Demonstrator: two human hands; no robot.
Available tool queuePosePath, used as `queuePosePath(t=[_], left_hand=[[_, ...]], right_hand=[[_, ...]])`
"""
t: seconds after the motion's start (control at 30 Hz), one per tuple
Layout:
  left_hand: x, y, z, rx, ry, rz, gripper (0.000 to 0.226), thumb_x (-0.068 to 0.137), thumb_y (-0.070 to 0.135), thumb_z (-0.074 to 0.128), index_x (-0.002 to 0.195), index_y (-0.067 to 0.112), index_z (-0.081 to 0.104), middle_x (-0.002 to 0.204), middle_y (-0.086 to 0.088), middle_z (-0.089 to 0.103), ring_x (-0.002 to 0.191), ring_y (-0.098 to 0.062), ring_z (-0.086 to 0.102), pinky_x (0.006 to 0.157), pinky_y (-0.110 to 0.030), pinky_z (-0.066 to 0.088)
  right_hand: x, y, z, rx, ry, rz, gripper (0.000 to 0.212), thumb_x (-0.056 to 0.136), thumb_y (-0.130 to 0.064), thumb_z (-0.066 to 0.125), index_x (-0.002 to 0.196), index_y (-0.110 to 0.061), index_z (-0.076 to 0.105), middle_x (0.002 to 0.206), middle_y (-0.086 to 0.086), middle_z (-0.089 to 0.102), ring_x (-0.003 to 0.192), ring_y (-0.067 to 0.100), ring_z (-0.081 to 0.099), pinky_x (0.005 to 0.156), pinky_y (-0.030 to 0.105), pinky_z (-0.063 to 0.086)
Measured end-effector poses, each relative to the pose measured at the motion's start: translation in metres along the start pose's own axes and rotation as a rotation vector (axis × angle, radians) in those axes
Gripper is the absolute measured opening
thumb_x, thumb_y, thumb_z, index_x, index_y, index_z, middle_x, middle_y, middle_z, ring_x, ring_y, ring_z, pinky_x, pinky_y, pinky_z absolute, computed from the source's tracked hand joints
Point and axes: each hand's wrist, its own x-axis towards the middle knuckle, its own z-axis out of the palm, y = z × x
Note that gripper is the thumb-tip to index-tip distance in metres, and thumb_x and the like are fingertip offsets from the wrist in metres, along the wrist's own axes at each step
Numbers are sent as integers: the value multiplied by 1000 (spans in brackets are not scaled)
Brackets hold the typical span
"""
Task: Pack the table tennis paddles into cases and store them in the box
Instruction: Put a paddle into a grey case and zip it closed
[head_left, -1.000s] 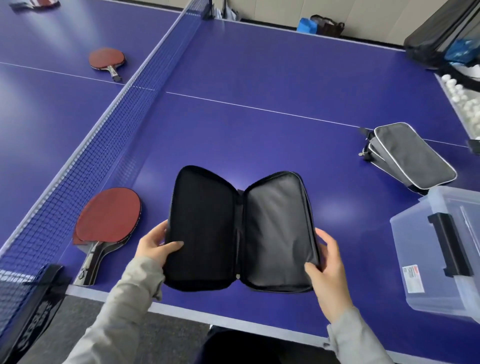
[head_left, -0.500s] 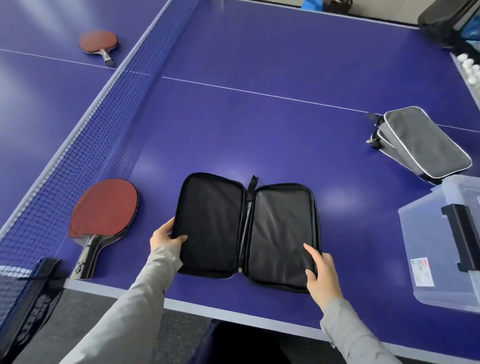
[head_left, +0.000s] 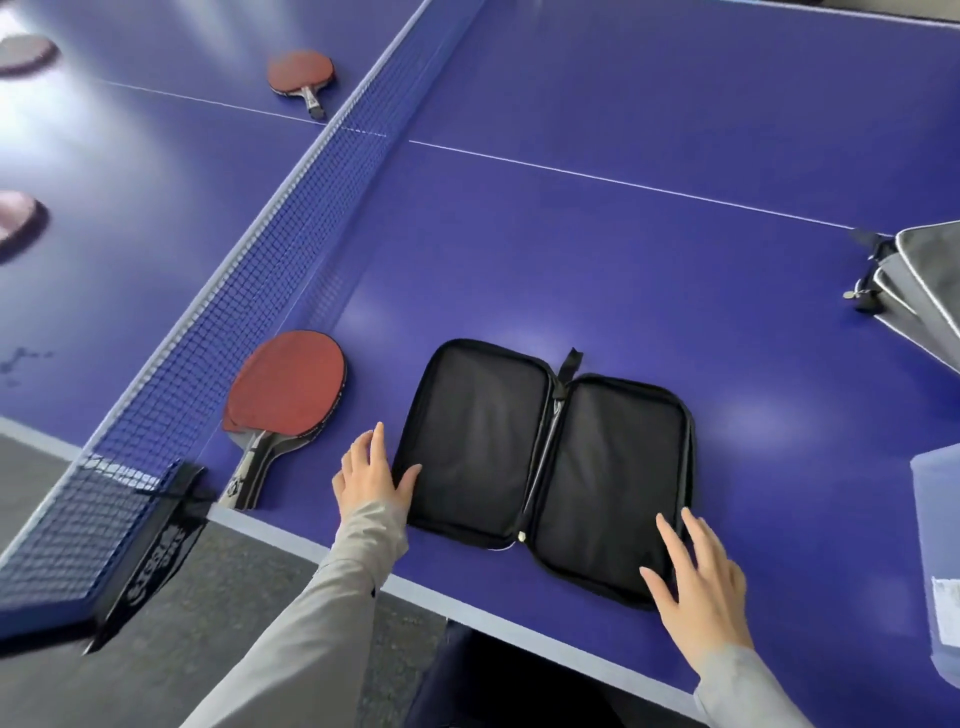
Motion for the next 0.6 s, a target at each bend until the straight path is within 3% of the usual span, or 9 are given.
queuePosePath(t=[0.1, 0.17, 0.23, 0.4, 0.47, 0.53, 0.6], left_hand=[[-6, -31, -15, 4, 94, -55, 74, 84, 40, 64, 146, 15, 31, 150, -6, 31, 136, -27, 29, 104, -46, 27], [-3, -57, -30, -11, 172, -134, 76, 81, 37, 68, 144, 13, 33, 150, -9, 32, 136, -30, 29, 105, -50, 27], [5, -85, -44, -30, 226, -217, 80, 77, 36, 73, 143, 10, 35, 148, -13, 34, 135, -34, 30, 105, -52, 26], [42, -136, -70, -15, 130, -358, 90, 68, 42, 79, 139, 6, 36, 137, -19, 41, 128, -38, 36, 102, -54, 30], [54, -144, -71, -72, 54, -382, 86, 66, 38, 82, 133, 3, 41, 130, -22, 45, 124, -39, 39, 101, -51, 33], [61, -148, -68, -138, 26, -399, 76, 63, 31, 85, 122, 0, 48, 123, -24, 47, 120, -40, 42, 100, -49, 35], [64, -151, -65, -176, 23, -403, 65, 63, 24, 85, 113, 0, 52, 117, -24, 48, 116, -40, 42, 99, -46, 35]], right_hand=[[2, -11, 0, -45, 22, -21, 54, 85, -39, 62, 132, -13, 55, 141, 15, 48, 130, 37, 45, 92, 55, 44], [5, -16, -1, -68, 29, -39, 67, 87, -57, 32, 126, -10, 60, 134, 18, 54, 122, 40, 52, 85, 56, 46], [10, -22, 0, -81, 15, -45, 82, 85, -66, 16, 126, -9, 60, 134, 18, 54, 122, 40, 52, 85, 58, 46], [20, -39, 3, -92, -2, 38, 81, 76, -61, 26, 130, -9, 56, 138, 18, 50, 128, 39, 46, 89, 56, 42], [22, -45, 3, -111, -41, 88, 67, 81, -53, 47, 133, -10, 53, 142, 17, 46, 132, 37, 42, 94, 56, 40], [23, -49, 3, -106, -70, 150, 61, 82, -32, 69, 136, -12, 49, 146, 14, 42, 135, 34, 37, 98, 55, 38], [24, -53, 3, -123, -89, 204, 64, 80, -27, 72, 137, -15, 47, 148, 12, 39, 137, 32, 35, 99, 52, 36]])
